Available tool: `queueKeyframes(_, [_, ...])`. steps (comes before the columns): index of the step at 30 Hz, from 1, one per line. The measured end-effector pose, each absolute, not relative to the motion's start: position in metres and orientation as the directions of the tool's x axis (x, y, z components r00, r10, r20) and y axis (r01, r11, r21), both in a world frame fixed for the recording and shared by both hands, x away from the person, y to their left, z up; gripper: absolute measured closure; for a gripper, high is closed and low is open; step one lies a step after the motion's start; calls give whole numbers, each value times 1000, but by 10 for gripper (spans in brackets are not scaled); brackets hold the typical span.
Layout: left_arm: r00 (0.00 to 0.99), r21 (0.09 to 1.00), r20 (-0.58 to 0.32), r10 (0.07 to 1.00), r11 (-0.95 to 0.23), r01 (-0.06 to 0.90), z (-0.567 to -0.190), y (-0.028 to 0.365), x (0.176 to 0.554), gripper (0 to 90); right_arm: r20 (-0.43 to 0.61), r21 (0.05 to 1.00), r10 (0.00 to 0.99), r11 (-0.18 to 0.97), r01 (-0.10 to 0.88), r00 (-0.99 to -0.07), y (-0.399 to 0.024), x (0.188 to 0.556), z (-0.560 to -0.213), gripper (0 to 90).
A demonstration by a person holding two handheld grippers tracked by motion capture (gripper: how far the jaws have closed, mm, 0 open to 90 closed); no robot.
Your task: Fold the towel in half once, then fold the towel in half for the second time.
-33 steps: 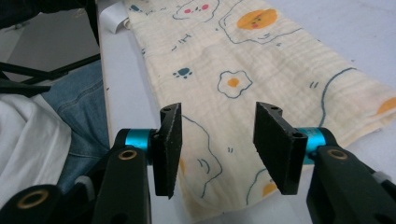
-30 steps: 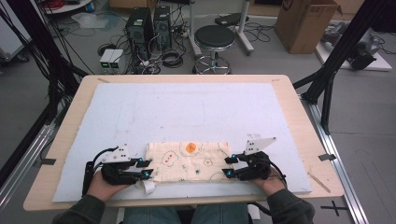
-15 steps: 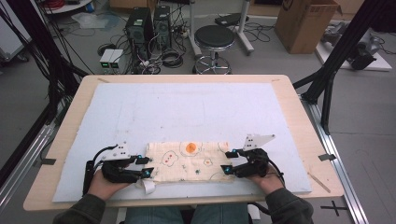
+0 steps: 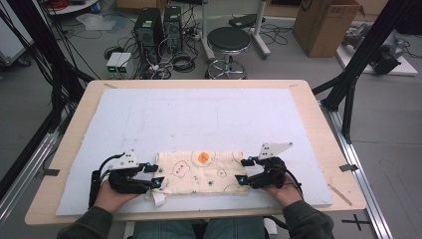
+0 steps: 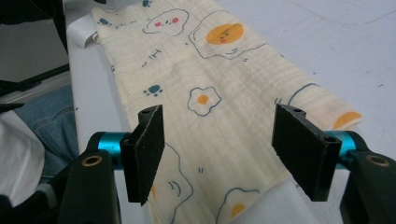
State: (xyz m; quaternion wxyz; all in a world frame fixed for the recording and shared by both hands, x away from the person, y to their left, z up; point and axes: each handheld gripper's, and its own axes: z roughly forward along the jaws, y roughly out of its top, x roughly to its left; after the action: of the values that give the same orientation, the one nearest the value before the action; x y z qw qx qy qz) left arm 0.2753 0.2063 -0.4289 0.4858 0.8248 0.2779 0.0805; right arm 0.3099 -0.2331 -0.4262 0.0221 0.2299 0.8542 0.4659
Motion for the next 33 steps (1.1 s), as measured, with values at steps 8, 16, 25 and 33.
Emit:
queueKeyframes(8, [835, 843, -141, 532, -377, 383, -428, 205, 278, 453, 174, 804, 412, 465, 370, -894, -231, 313, -426, 340])
queueKeyframes(16, [823, 847, -132, 552, -369, 383, -422, 204, 284, 440, 182, 805, 432, 450, 385, -884, -233, 324, -424, 340])
queueKeyframes(25, [794, 846, -158, 587, -335, 416, -417, 209, 295, 433, 164, 801, 443, 462, 381, -882, -232, 337, -413, 346])
queueKeyframes(33, [770, 849, -157, 619, -314, 425, -408, 209, 313, 432, 191, 789, 471, 449, 420, -861, -232, 356, -410, 375])
